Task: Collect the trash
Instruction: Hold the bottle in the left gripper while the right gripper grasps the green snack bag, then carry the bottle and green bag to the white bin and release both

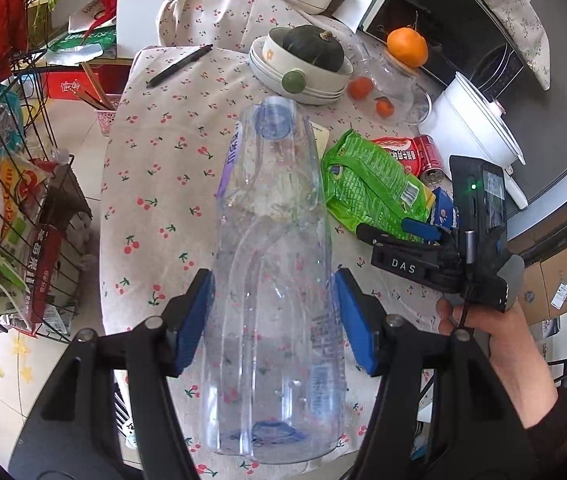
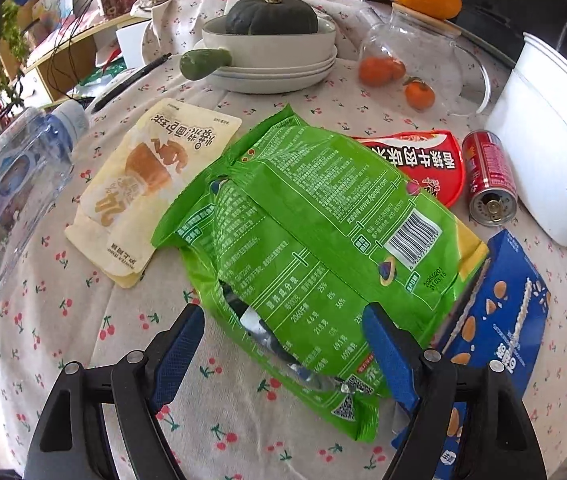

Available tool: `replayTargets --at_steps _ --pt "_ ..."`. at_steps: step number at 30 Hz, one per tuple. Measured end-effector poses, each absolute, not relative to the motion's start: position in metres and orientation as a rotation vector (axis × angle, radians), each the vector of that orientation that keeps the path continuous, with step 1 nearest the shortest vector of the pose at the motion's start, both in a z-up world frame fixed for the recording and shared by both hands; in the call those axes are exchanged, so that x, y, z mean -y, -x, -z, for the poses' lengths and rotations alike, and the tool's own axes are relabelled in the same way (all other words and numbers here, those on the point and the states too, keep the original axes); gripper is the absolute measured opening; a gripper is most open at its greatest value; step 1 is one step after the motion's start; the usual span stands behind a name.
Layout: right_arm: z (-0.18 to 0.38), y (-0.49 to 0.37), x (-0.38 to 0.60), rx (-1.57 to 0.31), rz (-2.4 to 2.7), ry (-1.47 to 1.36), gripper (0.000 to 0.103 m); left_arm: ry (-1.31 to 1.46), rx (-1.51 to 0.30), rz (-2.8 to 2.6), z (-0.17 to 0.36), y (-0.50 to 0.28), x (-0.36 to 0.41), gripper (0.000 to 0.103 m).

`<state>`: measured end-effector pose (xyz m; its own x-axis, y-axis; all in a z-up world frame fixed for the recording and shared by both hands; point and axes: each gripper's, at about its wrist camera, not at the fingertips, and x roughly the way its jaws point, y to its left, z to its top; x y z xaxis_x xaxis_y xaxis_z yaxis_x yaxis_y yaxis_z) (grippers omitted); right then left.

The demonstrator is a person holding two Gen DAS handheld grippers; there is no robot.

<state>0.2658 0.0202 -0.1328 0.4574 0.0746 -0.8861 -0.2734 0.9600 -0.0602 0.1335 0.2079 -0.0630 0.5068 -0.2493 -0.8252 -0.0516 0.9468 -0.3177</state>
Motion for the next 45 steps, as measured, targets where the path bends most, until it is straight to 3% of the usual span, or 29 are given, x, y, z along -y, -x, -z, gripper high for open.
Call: replayTargets --at_steps 1,3,5,6,18,29,36,45 --pt "0.135 -0.27 -0.018 -1.09 -0.217 0.178 0.062 0.318 -1.038 0.121 0.064 -0.134 -0.208 0.063" --pt "0.142 -0.275 -0.015 -1.129 -0.245 0.128 0.047 0.317 -1.04 0.117 0.064 -0.134 -0.209 0.063" --pt "0.14 -0.275 -0.014 -1.125 -0.279 0.101 0.013 0.319 -1.039 0.111 0.065 -0.133 -0.209 0.063" --pt "0.138 -0.275 -0.014 -1.137 -0.309 0.081 0.005 0.321 -1.037 0.109 0.064 -0.132 -0.209 0.063" --pt "0.05 -0.236 0.019 -1.0 -0.409 -0.042 0.001 0.338 -0.978 0.148 0.042 -0.121 -0.197 0.063" --pt "-0.041 -0.17 0.099 -0.847 -0.418 -0.187 0.001 0.266 -0.915 0.293 0.014 -0.109 -0.132 0.063" --pt "-0.052 -0.118 0.173 -0.795 -0.349 -0.249 0.001 0.195 -0.914 0.409 0.009 -0.1 -0.074 0.063" --pt "-0.025 -0.054 0.273 -0.762 -0.216 -0.377 0.001 0.077 -0.946 0.55 0.019 -0.085 0.014 0.063"
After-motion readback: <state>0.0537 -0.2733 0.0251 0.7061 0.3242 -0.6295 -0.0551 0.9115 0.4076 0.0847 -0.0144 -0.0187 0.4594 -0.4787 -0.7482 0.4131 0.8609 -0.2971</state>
